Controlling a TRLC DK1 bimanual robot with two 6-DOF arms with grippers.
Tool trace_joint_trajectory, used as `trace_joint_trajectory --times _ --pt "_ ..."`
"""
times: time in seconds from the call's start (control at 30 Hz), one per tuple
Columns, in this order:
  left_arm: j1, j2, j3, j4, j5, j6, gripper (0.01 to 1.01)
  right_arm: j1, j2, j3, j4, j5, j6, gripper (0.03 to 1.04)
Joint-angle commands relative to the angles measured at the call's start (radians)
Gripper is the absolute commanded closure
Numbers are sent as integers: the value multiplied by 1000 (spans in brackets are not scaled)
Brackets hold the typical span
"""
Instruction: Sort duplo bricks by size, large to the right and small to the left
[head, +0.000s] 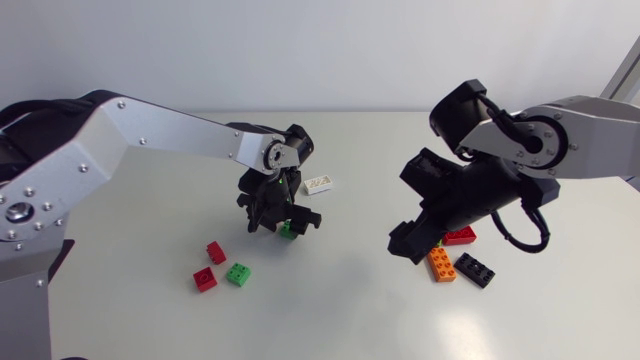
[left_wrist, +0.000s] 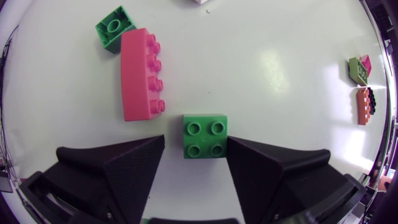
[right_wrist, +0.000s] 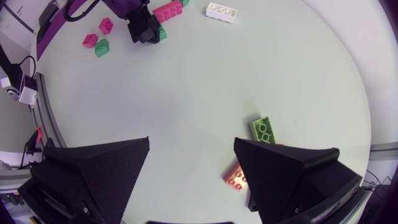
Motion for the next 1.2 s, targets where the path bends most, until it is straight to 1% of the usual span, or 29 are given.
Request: trace_joint_trajectory --times 0.0,0.23,0.4,0.63,0.8,0.9,1.0,1.17 --pt "0 16 23 -11 10 -5 731 -6 20 -32 2 1 22 85" --pt "-9 2 5 -8 12 3 759 -7 20 -37 4 1 20 85" --pt "0 -64 -46 -3 10 19 761 -7 20 -37 4 1 20 85" --pt "83 -202 -201 10 10 81 761 10 24 -38 21 -1 24 85" --pt "178 -248 -262 7 10 150 759 37 38 -30 30 -1 36 85" --pt "201 -261 -304 3 10 187 759 53 43 -24 31 -1 45 85" --pt "203 -288 -353 3 10 216 759 62 44 -20 33 -1 53 85" --pt "206 -304 -400 10 10 231 759 77 44 -17 31 -1 62 85"
